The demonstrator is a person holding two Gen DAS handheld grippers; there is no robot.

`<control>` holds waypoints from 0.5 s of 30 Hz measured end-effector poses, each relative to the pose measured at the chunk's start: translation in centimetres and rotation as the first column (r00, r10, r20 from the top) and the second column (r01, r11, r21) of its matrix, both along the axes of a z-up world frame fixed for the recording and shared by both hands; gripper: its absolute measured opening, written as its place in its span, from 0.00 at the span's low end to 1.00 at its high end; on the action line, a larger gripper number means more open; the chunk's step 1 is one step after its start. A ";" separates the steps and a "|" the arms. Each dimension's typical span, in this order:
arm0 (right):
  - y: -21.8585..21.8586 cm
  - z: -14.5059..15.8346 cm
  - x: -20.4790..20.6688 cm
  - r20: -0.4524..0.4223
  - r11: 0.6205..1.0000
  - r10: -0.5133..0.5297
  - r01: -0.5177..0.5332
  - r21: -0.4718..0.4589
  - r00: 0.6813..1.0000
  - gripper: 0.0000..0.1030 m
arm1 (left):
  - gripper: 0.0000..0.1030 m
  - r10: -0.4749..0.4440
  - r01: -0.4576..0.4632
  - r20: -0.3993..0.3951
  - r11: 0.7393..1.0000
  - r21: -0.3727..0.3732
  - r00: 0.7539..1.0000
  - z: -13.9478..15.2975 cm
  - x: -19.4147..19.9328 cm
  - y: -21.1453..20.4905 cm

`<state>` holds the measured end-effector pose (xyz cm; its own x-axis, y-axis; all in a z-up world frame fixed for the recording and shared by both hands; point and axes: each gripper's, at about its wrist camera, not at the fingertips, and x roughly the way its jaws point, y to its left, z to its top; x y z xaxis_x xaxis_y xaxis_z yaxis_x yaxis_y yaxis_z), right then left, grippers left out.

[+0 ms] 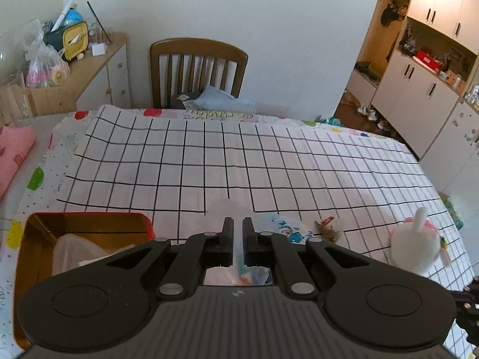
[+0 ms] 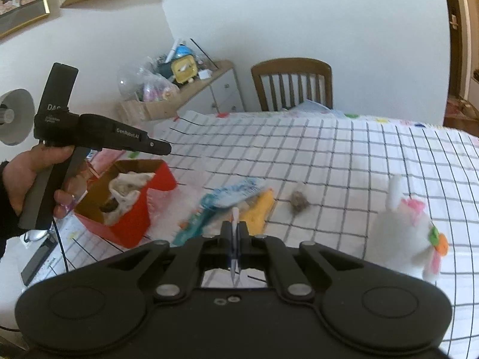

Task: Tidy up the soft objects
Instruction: 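Carry the plastic film and sachet over the red tin with both grippers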

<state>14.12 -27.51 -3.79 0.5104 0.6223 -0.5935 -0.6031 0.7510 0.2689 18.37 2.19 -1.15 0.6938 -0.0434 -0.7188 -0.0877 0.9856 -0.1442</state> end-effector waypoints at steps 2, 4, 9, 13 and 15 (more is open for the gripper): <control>0.7 0.5 -0.1 0.007 1.000 0.012 -0.012 0.011 1.000 0.03 | 0.05 -0.003 0.003 0.016 1.000 0.000 1.000 0.9 -0.9 0.4; 1.4 1.0 -0.3 0.020 0.999 0.029 -0.030 0.016 0.999 0.03 | 0.05 -0.003 0.002 0.042 1.000 0.015 0.999 1.8 -1.7 0.8; 3.2 1.7 -0.4 0.046 0.998 0.058 -0.059 0.008 0.997 0.03 | 0.06 -0.032 0.032 0.002 0.999 -0.006 0.999 1.8 -2.1 1.8; 3.8 1.1 -0.7 0.029 0.998 0.063 -0.063 0.007 0.998 0.03 | 0.06 -0.055 0.053 -0.049 0.998 -0.042 0.997 -0.1 -2.1 1.7; 3.9 0.6 -0.9 0.016 0.998 0.062 -0.062 0.004 0.998 0.03 | 0.06 -0.065 0.062 -0.063 0.997 -0.043 0.996 -0.9 -2.0 1.3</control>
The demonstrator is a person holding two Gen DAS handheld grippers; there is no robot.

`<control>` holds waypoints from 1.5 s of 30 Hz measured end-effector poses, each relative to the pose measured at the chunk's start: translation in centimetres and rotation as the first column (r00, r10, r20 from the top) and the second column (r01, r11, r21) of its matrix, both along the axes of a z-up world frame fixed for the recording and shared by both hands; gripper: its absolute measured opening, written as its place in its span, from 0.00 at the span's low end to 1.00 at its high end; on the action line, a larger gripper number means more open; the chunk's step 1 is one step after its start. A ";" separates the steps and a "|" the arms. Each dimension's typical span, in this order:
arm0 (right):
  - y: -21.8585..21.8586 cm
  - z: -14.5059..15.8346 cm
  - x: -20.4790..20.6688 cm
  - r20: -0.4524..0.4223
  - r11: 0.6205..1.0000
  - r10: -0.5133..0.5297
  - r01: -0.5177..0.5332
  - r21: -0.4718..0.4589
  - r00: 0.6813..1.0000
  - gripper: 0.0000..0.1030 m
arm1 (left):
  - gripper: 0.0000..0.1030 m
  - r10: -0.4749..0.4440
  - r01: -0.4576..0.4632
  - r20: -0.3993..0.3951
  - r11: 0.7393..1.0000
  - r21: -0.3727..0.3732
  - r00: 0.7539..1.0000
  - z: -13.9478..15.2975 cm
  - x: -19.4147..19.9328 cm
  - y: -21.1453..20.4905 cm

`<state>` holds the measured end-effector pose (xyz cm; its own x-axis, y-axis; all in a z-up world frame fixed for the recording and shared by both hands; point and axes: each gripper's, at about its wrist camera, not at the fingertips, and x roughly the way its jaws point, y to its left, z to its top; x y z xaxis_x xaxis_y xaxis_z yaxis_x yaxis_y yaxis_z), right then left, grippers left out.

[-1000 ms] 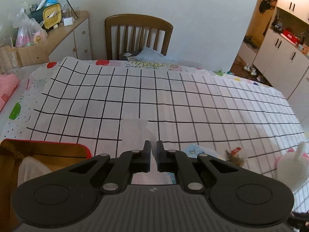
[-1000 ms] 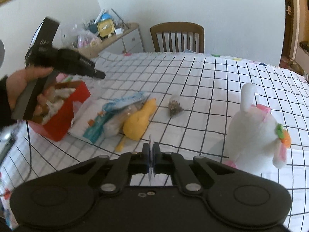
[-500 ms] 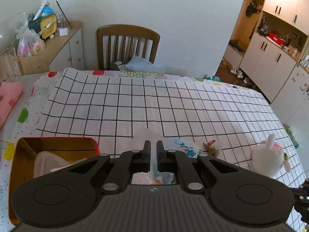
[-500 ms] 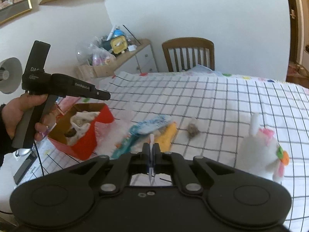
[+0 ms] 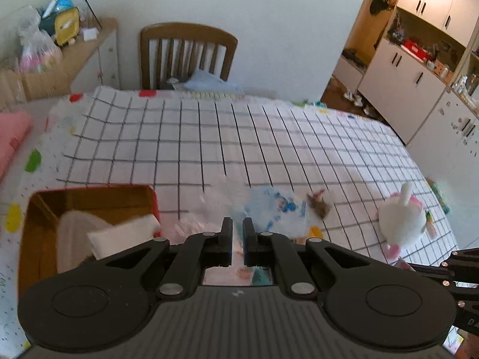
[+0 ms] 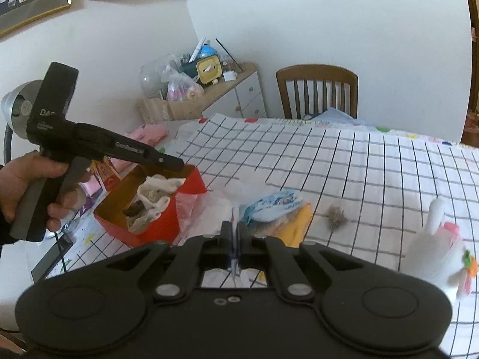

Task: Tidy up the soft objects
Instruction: 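Carry the plastic film and sachet over the red tin with both grippers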

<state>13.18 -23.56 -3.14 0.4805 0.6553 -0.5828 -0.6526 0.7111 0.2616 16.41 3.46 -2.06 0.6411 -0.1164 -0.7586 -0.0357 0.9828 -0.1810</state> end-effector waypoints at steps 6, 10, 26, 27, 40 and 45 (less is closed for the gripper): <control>-0.8 -1.1 -0.3 -0.031 1.000 -0.015 0.015 -0.012 0.999 0.03 | 0.11 -0.030 0.031 -0.030 0.999 0.035 0.999 -2.0 0.8 -1.7; -1.5 -1.6 -0.2 -0.046 0.999 -0.032 0.032 -0.017 0.998 0.03 | 0.52 -0.029 0.031 -0.039 0.998 0.057 0.999 -3.1 1.6 -2.6; -3.2 -3.6 1.5 -0.095 0.998 -0.050 0.045 -0.052 0.994 0.03 | 0.72 0.037 -0.025 -0.076 0.988 0.155 0.996 -8.5 7.8 -6.2; -3.2 -3.7 1.7 -0.098 0.998 -0.050 0.045 -0.054 0.994 0.03 | 0.72 0.044 -0.030 -0.082 0.986 0.161 0.996 -8.8 8.1 -6.1; -3.7 -4.5 2.5 -0.120 0.997 -0.062 0.055 -0.061 0.991 0.03 | 0.09 0.105 -0.092 -0.089 0.986 0.136 0.991 -9.4 8.3 -3.1; -3.4 -4.5 2.5 -0.117 0.997 -0.054 0.047 -0.062 0.992 0.03 | 0.03 0.119 -0.112 -0.062 0.988 0.103 0.991 -8.5 7.3 -1.9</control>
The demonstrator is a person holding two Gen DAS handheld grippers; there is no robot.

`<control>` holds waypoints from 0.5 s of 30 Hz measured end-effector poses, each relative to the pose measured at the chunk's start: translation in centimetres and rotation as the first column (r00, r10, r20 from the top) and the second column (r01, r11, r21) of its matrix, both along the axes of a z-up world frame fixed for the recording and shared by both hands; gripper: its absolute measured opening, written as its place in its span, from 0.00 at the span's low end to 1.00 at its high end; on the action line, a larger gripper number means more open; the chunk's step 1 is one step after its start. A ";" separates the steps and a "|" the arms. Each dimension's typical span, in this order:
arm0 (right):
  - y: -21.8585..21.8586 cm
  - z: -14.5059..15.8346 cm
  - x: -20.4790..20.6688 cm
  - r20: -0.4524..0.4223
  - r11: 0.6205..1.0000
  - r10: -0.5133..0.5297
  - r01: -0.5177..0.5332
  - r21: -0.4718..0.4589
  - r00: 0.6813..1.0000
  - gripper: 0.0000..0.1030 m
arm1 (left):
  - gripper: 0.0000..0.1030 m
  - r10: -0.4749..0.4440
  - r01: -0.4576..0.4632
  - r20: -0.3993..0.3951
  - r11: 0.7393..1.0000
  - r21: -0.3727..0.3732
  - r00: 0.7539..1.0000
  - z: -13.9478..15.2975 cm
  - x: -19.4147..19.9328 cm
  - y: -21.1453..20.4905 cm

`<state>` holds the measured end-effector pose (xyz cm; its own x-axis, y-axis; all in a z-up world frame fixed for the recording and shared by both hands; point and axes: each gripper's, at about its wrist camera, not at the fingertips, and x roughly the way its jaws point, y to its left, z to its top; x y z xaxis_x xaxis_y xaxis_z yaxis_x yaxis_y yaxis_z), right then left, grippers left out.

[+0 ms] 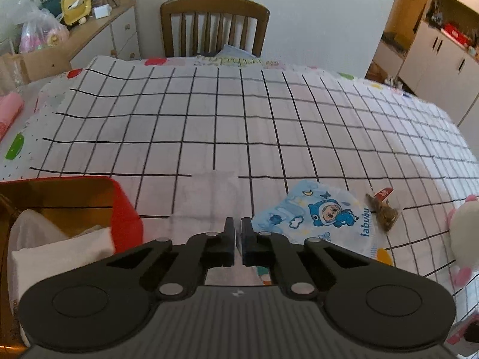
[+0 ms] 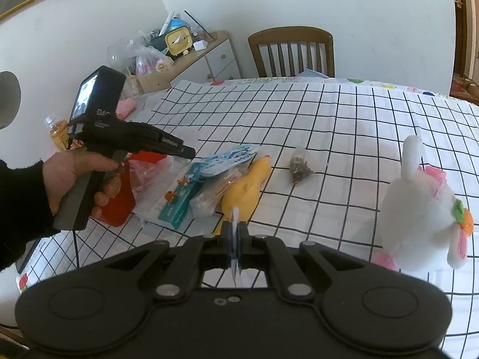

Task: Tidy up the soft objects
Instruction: 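Carry the plastic film and sachet over the red tin with both grippers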

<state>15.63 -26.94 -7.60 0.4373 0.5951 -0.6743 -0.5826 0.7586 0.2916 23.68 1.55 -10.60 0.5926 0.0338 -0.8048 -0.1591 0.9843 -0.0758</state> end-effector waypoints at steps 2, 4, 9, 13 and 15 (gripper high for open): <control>0.1 0.2 -0.1 0.005 1.000 0.005 -0.005 0.001 1.000 0.03 | 0.02 -0.002 0.002 0.022 1.000 -0.009 1.000 0.7 -0.6 0.3; 0.1 0.4 -0.2 0.012 1.000 0.008 -0.008 0.005 1.000 0.03 | 0.02 -0.003 0.004 0.050 1.000 -0.019 0.999 1.7 -1.4 0.6; 0.3 1.3 -0.5 0.035 1.000 0.011 -0.011 0.021 0.999 0.03 | 0.01 -0.009 0.012 0.102 1.000 -0.024 0.995 4.0 -3.1 1.0; 0.8 2.2 -0.8 0.057 0.999 0.023 -0.025 0.031 0.998 0.03 | 0.01 -0.017 0.021 0.130 0.999 -0.030 0.991 5.7 -4.3 1.2; 1.2 2.7 -1.0 0.066 0.999 0.030 -0.032 0.040 0.997 0.03 | 0.01 -0.021 0.025 0.143 0.999 -0.028 0.990 6.7 -5.0 1.3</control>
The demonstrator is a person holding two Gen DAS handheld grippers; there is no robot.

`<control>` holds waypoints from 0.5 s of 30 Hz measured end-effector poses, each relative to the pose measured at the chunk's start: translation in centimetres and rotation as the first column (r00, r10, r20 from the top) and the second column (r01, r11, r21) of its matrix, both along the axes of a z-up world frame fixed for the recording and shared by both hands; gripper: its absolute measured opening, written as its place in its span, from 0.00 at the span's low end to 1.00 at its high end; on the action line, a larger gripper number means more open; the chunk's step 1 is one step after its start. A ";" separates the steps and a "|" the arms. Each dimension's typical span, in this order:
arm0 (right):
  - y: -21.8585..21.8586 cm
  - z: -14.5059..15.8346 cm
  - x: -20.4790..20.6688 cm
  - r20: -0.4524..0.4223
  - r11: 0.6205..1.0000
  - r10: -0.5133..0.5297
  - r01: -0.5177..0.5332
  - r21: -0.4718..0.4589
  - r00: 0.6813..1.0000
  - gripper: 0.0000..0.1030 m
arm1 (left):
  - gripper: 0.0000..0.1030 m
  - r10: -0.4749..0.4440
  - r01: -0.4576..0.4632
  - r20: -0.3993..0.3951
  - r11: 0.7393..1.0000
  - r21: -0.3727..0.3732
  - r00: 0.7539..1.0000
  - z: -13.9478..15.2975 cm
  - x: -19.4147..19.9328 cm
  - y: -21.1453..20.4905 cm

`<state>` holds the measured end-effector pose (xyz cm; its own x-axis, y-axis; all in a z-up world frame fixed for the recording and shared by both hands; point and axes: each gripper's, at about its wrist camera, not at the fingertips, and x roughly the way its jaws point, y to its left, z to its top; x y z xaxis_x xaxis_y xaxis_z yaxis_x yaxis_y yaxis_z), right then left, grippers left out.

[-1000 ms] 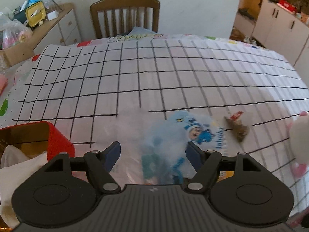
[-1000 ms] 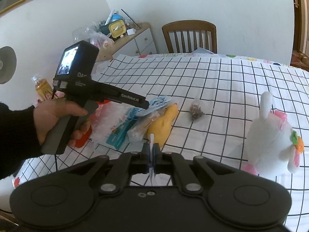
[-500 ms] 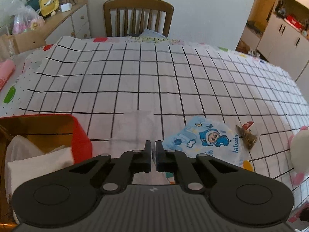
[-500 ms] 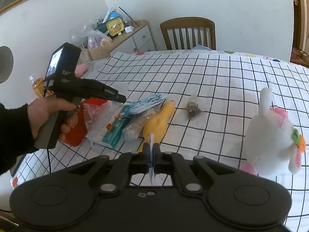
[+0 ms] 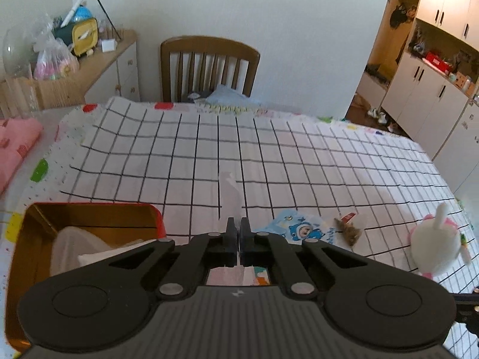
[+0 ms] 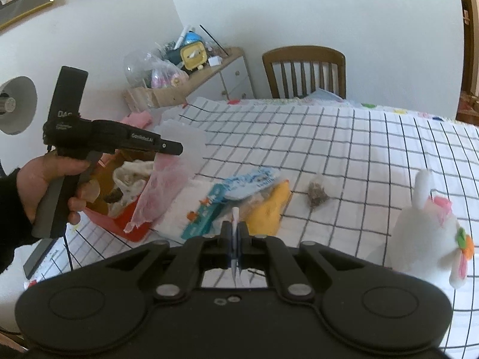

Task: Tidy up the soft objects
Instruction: 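Carry the plastic film and sachet over the red tin with both grippers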

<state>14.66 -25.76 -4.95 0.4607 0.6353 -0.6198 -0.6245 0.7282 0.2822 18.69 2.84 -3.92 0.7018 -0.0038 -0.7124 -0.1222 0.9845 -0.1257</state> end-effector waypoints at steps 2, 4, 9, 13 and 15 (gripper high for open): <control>0.5 0.5 0.0 0.005 1.000 0.006 -0.006 0.014 1.000 0.03 | 0.01 -0.007 0.007 0.014 1.000 0.004 1.000 0.9 -0.6 0.1; 1.1 1.1 0.0 0.012 1.000 0.013 -0.013 0.028 1.000 0.03 | 0.01 -0.013 0.012 0.024 1.000 0.017 1.000 2.0 -1.2 0.1; 3.2 2.4 0.1 0.033 0.998 0.043 -0.045 0.053 0.999 0.03 | 0.01 0.002 -0.004 0.044 0.999 0.039 0.999 4.2 -2.8 0.8; 5.2 3.4 0.0 0.050 0.994 0.077 -0.081 0.075 0.996 0.03 | 0.01 0.011 -0.014 0.063 0.999 0.040 0.998 5.6 -4.0 1.9; 6.2 3.9 0.0 0.061 0.991 0.095 -0.100 0.085 0.994 0.03 | 0.01 0.019 -0.022 0.071 0.999 0.036 0.997 6.1 -4.7 2.6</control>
<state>14.63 -19.51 -1.01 0.4263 0.7297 -0.5347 -0.7082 0.6369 0.3046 13.97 5.49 2.16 0.7503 0.0362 -0.6601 -0.1343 0.9860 -0.0986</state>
